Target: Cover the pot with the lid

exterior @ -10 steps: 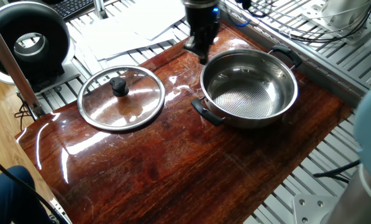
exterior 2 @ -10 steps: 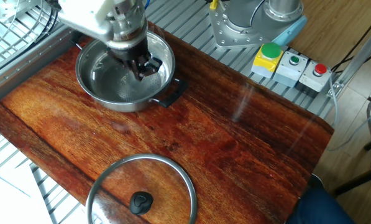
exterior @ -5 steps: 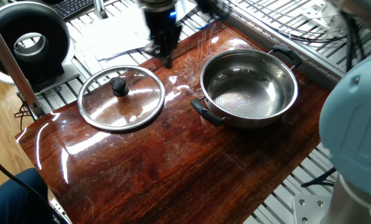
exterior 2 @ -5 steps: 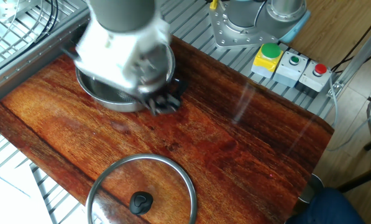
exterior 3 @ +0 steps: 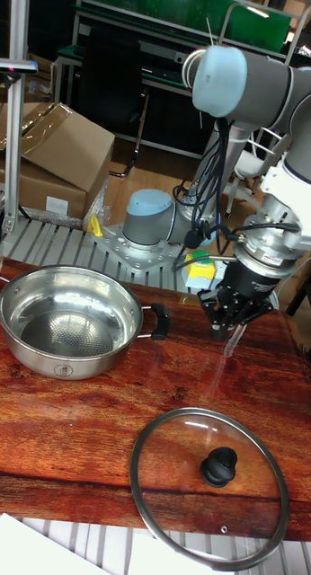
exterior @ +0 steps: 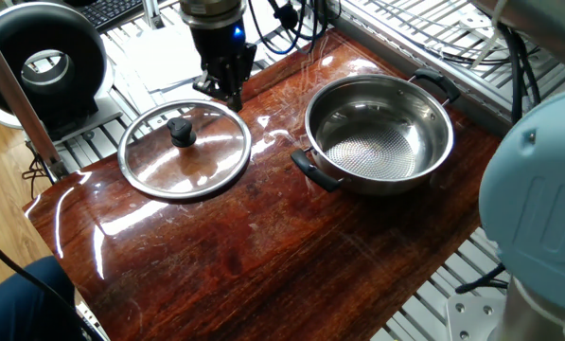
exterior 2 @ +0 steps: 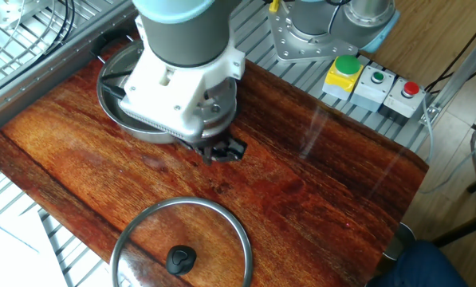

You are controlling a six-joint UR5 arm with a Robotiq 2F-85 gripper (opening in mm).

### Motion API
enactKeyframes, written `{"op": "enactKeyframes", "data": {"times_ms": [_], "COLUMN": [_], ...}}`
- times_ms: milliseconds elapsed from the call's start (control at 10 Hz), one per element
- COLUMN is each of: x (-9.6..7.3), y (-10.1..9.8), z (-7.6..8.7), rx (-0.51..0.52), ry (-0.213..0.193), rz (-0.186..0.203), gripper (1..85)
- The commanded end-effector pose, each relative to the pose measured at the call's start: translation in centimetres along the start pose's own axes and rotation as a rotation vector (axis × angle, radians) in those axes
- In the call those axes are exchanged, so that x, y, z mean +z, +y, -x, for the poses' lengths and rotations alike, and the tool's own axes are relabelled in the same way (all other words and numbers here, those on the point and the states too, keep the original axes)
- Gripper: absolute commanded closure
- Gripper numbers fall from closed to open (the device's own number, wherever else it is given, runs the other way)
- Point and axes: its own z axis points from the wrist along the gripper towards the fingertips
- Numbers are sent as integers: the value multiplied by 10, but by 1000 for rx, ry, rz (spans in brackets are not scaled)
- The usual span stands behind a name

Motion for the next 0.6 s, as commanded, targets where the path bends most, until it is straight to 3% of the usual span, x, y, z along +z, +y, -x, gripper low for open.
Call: {"op": "enactKeyframes", "data": {"times_ms": [0, 200, 400, 500], "x": [-2, -6, -8, -8], "y": [14, 25, 15, 17], "z": [26, 49, 61, 60], "rx": [-10, 4, 21, 19], "ry": [-96, -184, -230, -228], "rz": [38, 81, 46, 53], "gripper": [843, 843, 843, 843]}}
